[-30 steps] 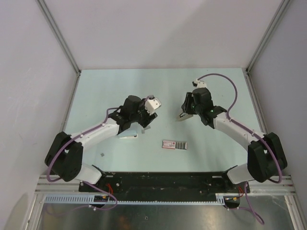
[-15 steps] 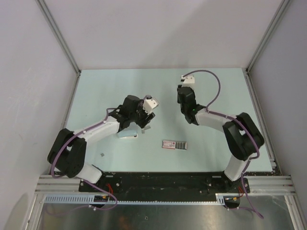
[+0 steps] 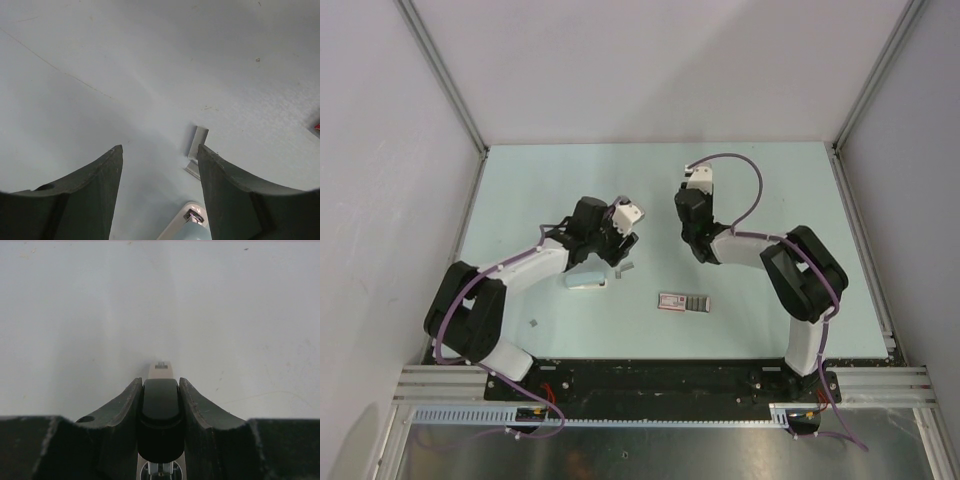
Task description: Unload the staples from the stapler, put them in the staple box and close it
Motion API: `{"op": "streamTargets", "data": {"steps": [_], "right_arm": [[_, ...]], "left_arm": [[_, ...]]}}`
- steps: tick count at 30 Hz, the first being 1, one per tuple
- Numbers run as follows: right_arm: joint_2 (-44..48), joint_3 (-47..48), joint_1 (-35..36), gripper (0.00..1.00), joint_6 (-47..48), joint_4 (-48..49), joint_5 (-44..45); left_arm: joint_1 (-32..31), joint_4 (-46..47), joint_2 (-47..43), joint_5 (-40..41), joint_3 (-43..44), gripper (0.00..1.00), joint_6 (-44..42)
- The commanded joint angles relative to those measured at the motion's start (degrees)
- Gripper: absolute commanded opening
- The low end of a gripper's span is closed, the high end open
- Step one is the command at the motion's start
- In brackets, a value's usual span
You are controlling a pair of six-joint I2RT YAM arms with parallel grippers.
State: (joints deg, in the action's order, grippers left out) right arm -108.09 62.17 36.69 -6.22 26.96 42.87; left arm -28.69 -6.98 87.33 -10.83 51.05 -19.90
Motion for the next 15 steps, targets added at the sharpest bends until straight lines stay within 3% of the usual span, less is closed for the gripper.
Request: {"op": "streamTargets", "data": {"steps": [1, 4, 8, 13, 15], "right_arm": [[1.8, -1.1, 1.9, 0.19, -6.5, -5.8, -5.3], [3.3, -1.9, 2.2, 0.24, -10.4, -9.8, -6.3], [5.0, -2.6, 2.3, 0.16, -14.3, -14.1, -6.6], [6.5, -3.4, 2.0, 0.14, -16.3, -16.8, -8.9], [7.4, -3.7, 1.8, 0.17, -16.5, -17.3, -10.8]], "left_arm": [[0.2, 0.4, 0.9, -2.3, 2.1, 0.67, 0.0], [-0.1, 0.3, 1.4, -2.2, 1.9, 0.67, -1.8], [-0.4, 0.2, 2.0, -1.8, 1.8, 0.67, -3.3], [-0.9, -0.4, 2.3, -1.9, 1.7, 0.67, -4.1], [-1.9, -0.7, 2.5, -1.1, 1.6, 0.67, -5.2]]}}
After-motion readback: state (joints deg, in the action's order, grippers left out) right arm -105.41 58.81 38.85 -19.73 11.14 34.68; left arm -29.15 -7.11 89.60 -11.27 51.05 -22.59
